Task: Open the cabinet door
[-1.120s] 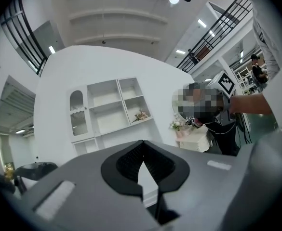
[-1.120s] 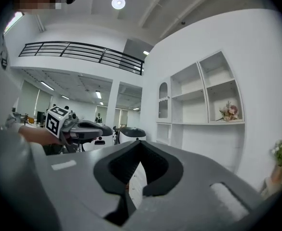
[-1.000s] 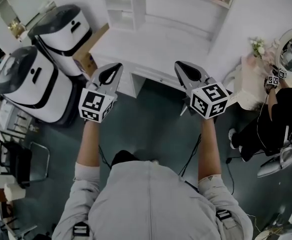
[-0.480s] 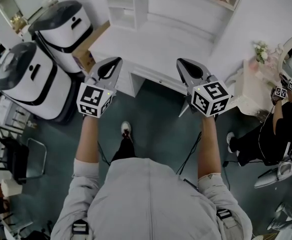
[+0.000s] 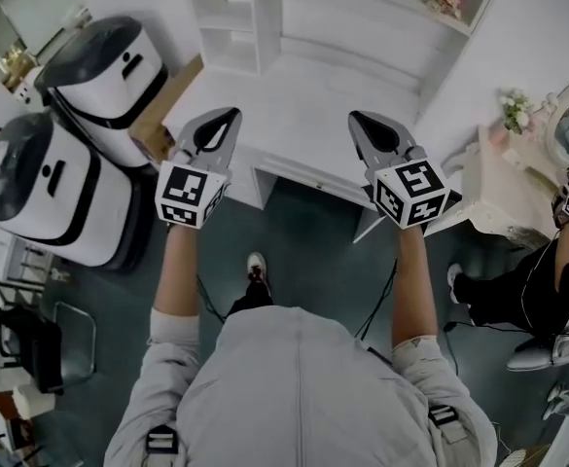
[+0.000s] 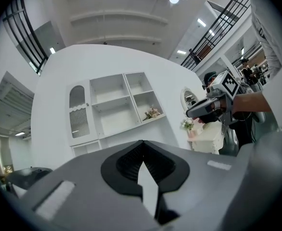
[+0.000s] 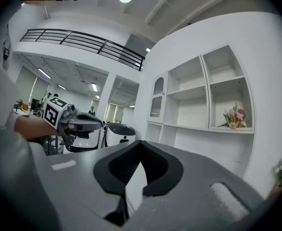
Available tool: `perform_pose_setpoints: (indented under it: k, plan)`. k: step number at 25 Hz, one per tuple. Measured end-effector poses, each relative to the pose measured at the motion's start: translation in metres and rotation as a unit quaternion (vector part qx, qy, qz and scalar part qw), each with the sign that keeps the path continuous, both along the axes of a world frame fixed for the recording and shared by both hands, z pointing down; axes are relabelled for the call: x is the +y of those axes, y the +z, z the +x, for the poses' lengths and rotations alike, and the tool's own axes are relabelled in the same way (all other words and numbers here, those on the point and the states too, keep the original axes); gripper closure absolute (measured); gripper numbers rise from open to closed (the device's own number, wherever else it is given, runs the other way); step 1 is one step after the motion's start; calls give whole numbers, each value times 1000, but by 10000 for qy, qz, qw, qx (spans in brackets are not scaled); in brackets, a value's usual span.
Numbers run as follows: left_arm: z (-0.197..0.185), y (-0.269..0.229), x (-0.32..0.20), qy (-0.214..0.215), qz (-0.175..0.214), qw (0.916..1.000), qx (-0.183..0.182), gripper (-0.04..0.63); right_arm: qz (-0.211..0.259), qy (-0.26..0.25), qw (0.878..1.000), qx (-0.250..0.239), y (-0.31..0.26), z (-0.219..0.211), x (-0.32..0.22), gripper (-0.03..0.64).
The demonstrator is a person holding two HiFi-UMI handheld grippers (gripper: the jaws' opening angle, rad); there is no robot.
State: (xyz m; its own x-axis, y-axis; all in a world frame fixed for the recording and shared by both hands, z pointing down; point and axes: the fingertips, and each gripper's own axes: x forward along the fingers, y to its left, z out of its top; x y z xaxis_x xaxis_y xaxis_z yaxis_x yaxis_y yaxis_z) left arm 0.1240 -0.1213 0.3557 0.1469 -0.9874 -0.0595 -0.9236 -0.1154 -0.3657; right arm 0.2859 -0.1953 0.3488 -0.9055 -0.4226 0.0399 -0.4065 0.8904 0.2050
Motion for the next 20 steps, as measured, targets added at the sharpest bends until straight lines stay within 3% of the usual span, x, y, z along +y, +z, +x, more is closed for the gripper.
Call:
perform_pose_setpoints:
  k: [8,20]
  plan:
    - [-73,-7,-77,229,-18,9997,118,577,-11,261,9996,-59,-12,-75,-67,615]
    - [-164,-8,-133,460,-53,9989,89,577,-157,567,9981,-187,-15,-162,-122,615]
